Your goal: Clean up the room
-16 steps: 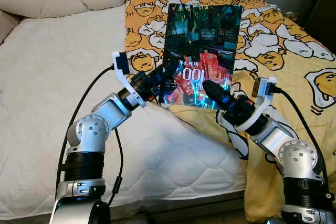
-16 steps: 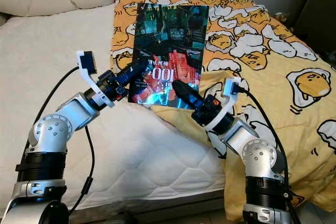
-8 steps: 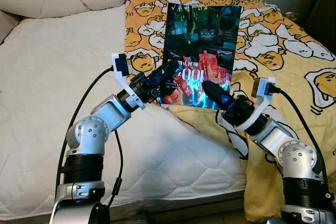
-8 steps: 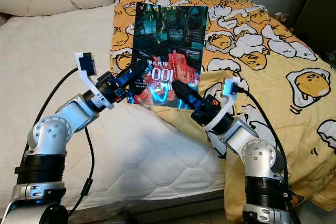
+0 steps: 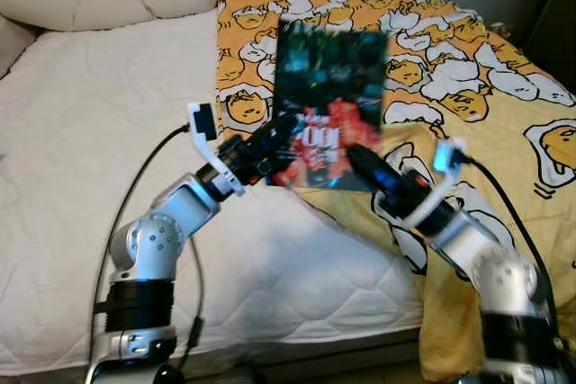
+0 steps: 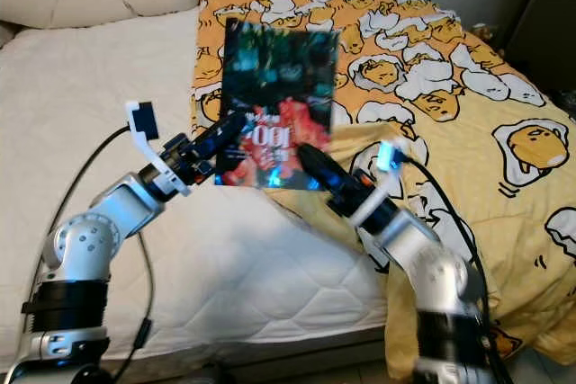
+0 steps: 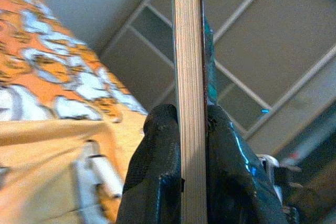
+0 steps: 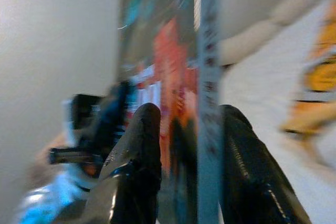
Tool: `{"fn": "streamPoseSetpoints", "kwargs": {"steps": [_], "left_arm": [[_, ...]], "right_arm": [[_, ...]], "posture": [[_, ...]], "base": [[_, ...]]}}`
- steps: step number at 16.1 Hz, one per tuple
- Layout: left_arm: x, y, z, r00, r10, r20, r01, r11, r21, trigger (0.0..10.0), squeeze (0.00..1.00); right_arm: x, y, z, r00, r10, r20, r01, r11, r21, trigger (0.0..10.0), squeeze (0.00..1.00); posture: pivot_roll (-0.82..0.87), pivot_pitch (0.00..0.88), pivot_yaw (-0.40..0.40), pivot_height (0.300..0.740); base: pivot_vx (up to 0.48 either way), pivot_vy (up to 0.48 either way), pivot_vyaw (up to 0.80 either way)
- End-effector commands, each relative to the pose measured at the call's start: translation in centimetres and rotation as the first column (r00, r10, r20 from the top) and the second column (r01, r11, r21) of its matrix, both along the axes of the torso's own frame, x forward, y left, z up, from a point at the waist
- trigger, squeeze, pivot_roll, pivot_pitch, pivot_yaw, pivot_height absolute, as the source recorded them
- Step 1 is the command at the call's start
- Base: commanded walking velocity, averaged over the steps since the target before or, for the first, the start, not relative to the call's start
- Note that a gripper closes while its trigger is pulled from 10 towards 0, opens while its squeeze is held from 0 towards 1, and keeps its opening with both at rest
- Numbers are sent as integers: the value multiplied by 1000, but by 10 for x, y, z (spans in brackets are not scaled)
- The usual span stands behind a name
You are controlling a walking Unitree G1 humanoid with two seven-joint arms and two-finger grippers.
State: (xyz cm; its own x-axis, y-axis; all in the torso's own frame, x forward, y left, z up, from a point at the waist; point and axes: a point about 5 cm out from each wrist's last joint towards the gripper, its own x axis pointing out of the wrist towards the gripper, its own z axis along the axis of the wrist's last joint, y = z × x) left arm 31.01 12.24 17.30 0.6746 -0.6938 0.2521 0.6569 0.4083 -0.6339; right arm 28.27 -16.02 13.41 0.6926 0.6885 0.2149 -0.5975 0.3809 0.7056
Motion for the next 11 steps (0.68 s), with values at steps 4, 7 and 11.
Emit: {"fn": "streamPoseSetpoints", "kwargs": {"steps": [4,7,11], "left_arm": [[-3,26,3,977,184,109,-208,935,286,0,0],[-7,34,-13,936,263,234,-352,730,586,9098,0],[-11,41,-28,889,369,270,-447,580,681,10000,0]], "right_arm": [[-2,-26,-15,963,-264,-52,251,952,-175,10000,0],[-8,-14,-20,955,-295,-24,267,893,-363,10000,0],[-9,-7,-35,907,-416,67,377,729,-571,10000,0]], "posture": [[-18,0,61,740],[-24,0,63,740],[-6,0,45,740]], "base": [[0,0,0],[0,0,0],[0,0,0]]}}
